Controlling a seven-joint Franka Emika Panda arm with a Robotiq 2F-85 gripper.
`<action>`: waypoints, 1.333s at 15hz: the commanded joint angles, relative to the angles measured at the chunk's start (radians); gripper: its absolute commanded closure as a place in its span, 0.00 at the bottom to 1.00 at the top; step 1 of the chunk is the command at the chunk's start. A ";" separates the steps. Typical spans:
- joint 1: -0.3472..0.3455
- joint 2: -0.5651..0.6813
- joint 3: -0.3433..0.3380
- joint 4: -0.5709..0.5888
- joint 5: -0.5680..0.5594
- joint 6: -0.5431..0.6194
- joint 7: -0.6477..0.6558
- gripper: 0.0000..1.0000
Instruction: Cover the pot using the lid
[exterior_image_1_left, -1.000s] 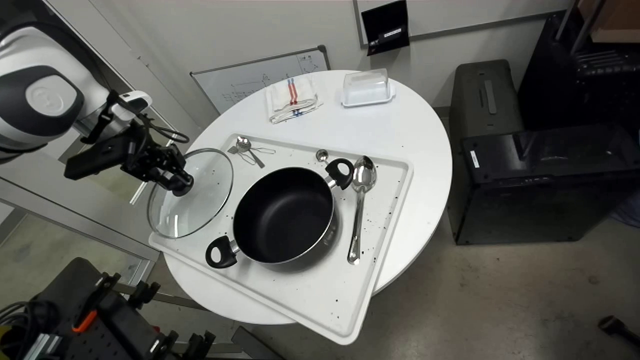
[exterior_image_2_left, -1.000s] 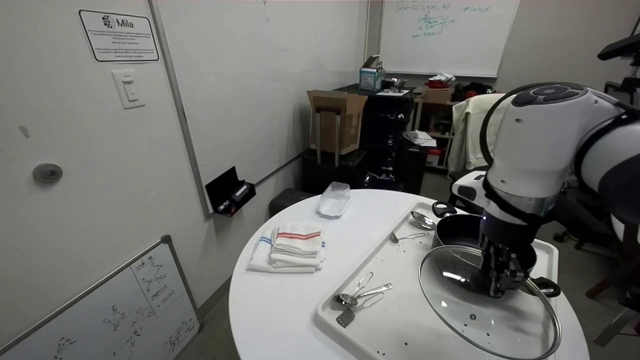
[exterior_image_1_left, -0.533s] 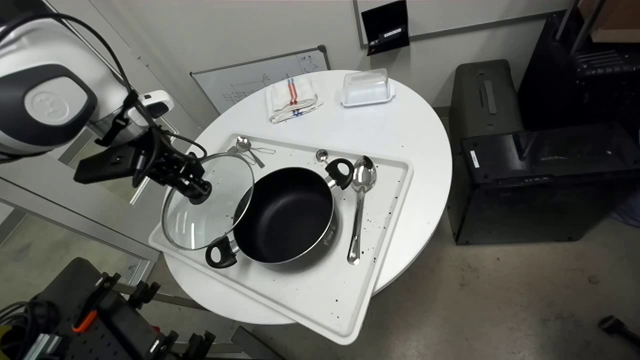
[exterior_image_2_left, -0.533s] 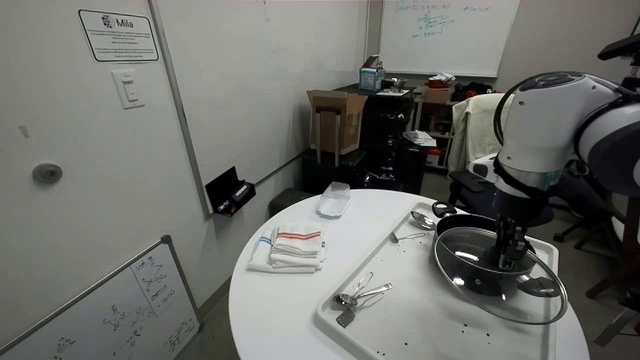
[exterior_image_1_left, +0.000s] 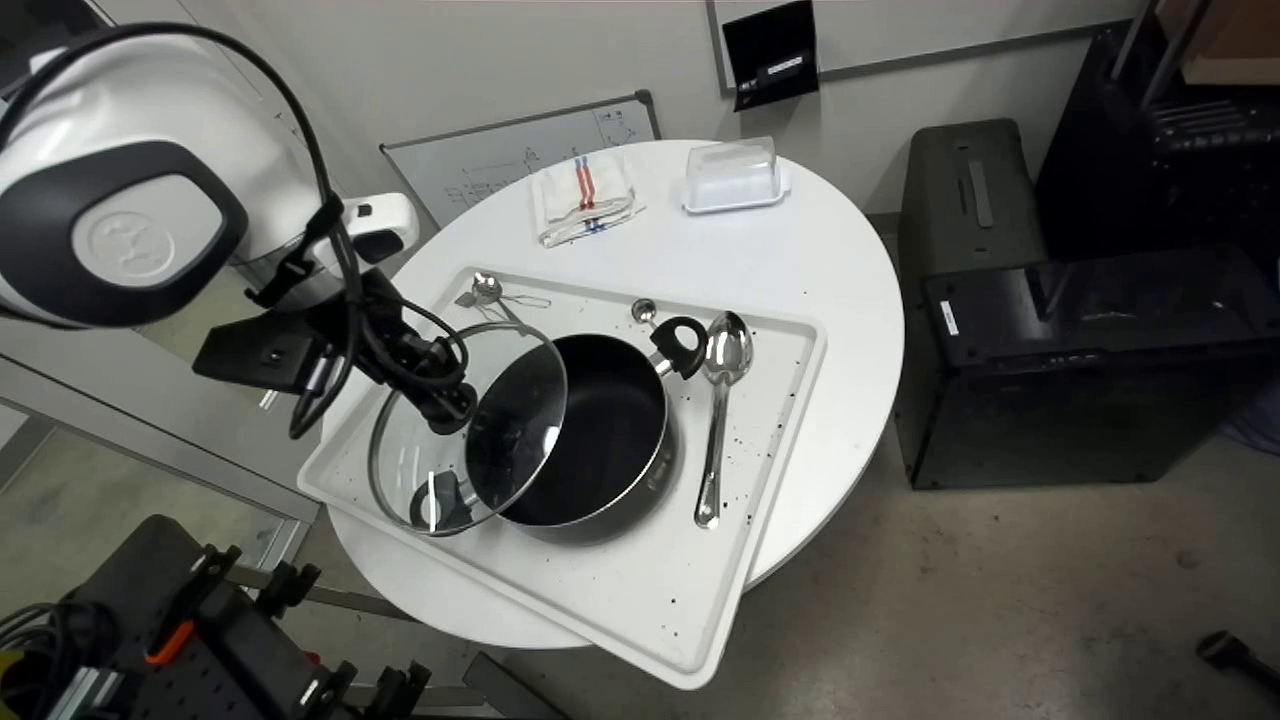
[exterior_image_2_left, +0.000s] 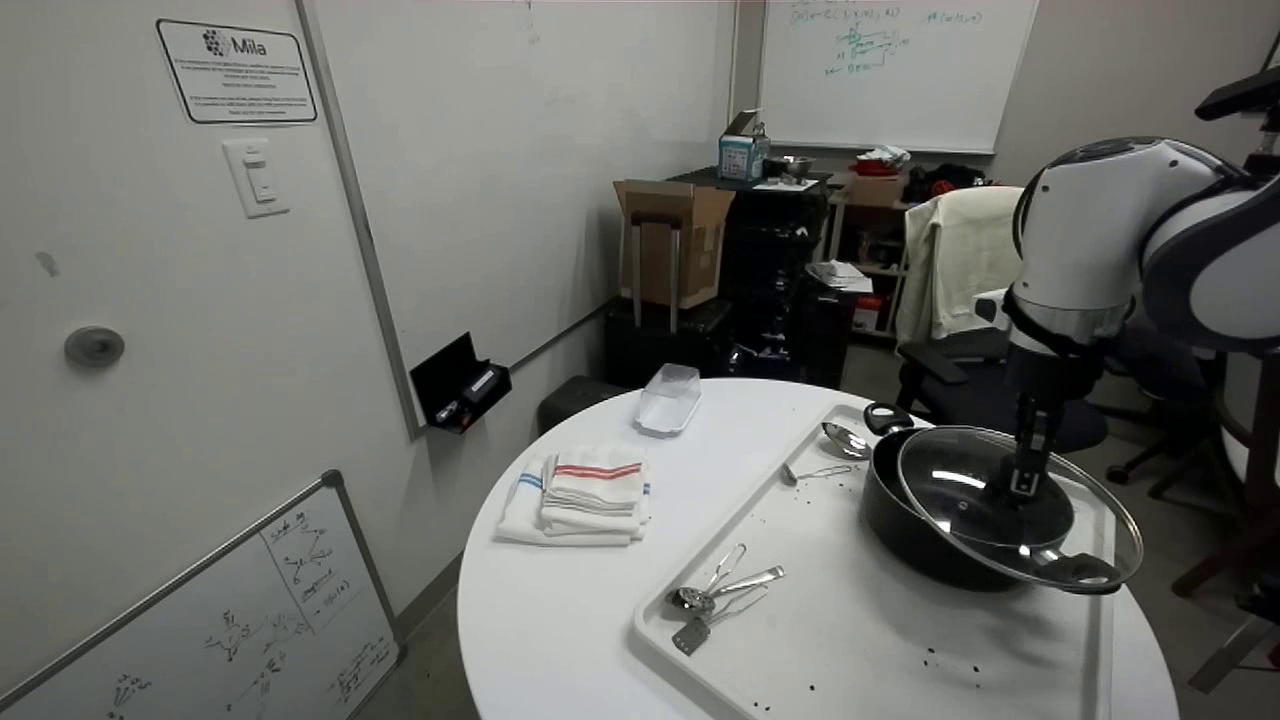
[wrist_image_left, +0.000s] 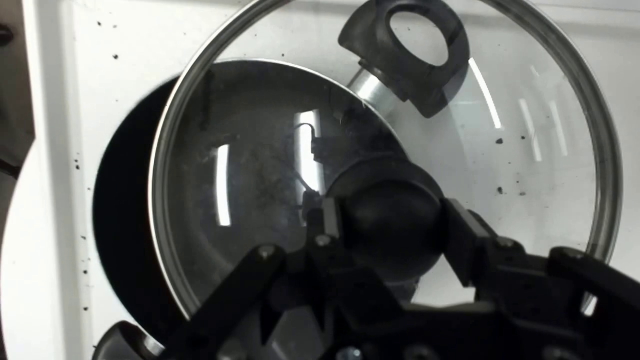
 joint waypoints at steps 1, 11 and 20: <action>-0.032 -0.016 -0.022 0.015 0.050 -0.033 -0.022 0.75; -0.063 0.086 -0.059 0.155 0.121 -0.082 0.034 0.75; -0.077 0.216 -0.032 0.277 0.198 -0.081 0.059 0.75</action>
